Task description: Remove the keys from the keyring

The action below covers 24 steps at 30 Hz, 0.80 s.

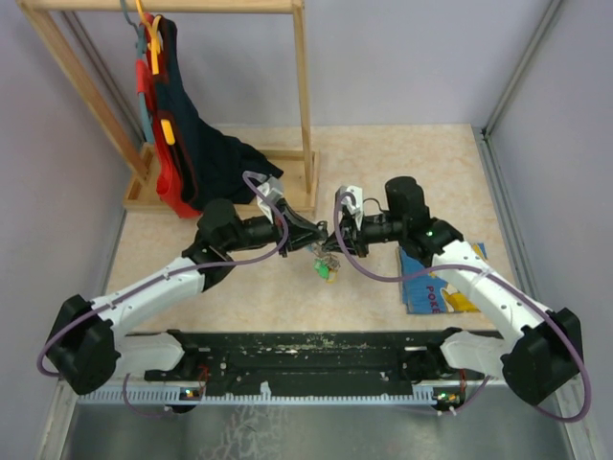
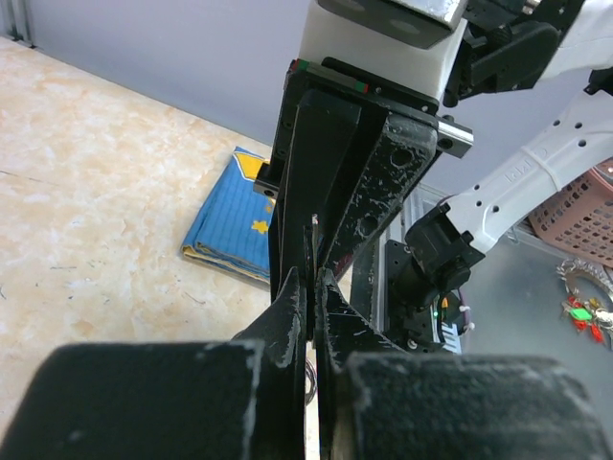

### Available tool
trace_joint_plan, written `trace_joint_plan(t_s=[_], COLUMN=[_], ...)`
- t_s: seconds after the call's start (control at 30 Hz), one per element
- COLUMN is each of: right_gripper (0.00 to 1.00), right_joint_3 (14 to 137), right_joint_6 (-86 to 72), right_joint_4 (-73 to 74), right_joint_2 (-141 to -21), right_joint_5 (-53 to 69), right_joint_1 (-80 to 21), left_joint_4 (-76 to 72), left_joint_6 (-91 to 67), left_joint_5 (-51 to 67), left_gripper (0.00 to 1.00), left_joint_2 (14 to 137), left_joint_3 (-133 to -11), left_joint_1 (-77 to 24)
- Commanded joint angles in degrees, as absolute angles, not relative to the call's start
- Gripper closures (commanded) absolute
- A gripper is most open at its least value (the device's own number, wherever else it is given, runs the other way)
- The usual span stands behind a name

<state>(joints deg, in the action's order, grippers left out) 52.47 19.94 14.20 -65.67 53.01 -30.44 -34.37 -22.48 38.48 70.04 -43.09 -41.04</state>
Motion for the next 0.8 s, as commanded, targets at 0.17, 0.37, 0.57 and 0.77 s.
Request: trace_joint_plan(t_s=[0.17, 0.37, 0.57, 0.77], right_gripper=[1.00, 1.00, 1.00, 1.00], right_joint_3=[56.3, 56.1, 55.3, 53.9], right_joint_6=[29.4, 28.6, 25.4, 22.6], right_joint_4=[18.4, 17.9, 15.4, 12.5], right_joint_2=[-63.8, -65.0, -66.1, -67.4], right_joint_5=[61.5, 63.9, 65.3, 61.9], right_joint_1=[-29.0, -28.9, -29.0, -30.3], left_joint_4=[-38.9, -39.0, -39.3, -40.6], left_joint_6=[-21.3, -19.4, -18.7, -19.9], left_joint_5=[38.1, 37.8, 37.6, 36.5], left_gripper=[1.00, 1.00, 1.00, 1.00], left_joint_2=[63.7, 62.1, 63.2, 64.1], left_joint_3=[-37.3, -33.8, -33.8, -36.0], left_joint_1=[-40.7, -40.4, -40.3, -40.3])
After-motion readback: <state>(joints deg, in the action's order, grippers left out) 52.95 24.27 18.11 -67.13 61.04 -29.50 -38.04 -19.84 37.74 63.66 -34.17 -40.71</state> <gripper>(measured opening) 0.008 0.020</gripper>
